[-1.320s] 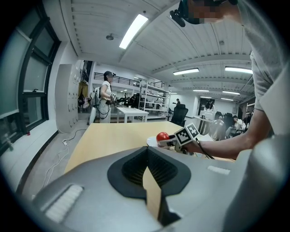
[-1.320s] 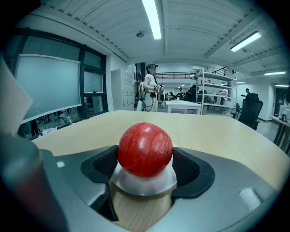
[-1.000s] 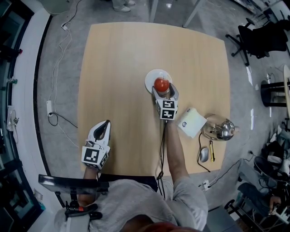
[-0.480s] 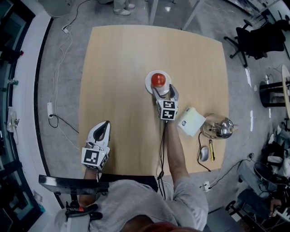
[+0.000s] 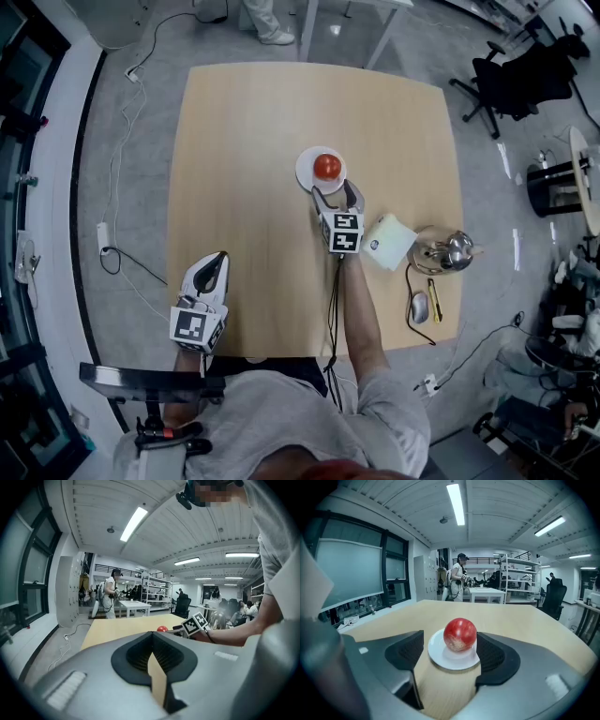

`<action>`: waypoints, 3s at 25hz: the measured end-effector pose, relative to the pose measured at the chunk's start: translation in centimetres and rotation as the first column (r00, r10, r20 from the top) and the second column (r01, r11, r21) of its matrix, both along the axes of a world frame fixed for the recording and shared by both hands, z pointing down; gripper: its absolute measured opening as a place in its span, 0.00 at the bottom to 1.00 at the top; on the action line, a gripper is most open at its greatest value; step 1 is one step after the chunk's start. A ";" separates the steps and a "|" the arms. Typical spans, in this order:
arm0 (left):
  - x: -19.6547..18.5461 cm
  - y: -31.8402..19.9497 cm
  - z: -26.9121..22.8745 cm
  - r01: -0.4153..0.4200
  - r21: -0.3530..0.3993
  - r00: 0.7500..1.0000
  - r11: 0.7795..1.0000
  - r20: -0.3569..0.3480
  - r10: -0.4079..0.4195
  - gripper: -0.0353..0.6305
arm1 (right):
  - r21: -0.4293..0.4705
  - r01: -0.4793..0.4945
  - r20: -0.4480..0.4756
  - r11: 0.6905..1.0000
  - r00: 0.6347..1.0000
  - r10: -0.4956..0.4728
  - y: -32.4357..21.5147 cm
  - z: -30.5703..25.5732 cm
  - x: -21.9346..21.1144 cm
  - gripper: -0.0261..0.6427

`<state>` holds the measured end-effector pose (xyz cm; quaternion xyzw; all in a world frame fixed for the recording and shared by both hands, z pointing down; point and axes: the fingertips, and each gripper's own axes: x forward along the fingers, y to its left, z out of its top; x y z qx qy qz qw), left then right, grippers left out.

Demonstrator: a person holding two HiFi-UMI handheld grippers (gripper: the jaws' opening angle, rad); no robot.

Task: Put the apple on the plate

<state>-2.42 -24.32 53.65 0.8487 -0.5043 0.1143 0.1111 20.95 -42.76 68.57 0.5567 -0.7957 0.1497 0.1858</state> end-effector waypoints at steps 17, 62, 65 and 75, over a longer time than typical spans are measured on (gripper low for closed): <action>0.4 3.0 -4.4 -0.077 0.084 0.997 0.993 -0.006 0.078 0.08 | 0.075 -0.007 -0.022 0.997 1.000 0.009 7.8 -6.6 -0.8 0.47; 0.4 9.3 -8.3 -0.268 0.208 0.957 0.941 -0.058 0.286 0.08 | 0.336 -0.290 0.077 0.896 0.957 0.281 29.7 -19.2 -0.6 0.19; 1.4 9.1 -7.8 -0.297 0.214 0.947 0.931 -0.060 0.316 0.08 | 0.335 -0.322 0.089 0.886 0.947 0.310 30.7 -18.7 0.1 0.16; 2.2 13.9 -10.3 -0.370 0.229 0.919 0.900 -0.050 0.390 0.08 | 0.340 -0.381 0.098 0.860 0.924 0.370 38.5 -20.9 -0.3 0.10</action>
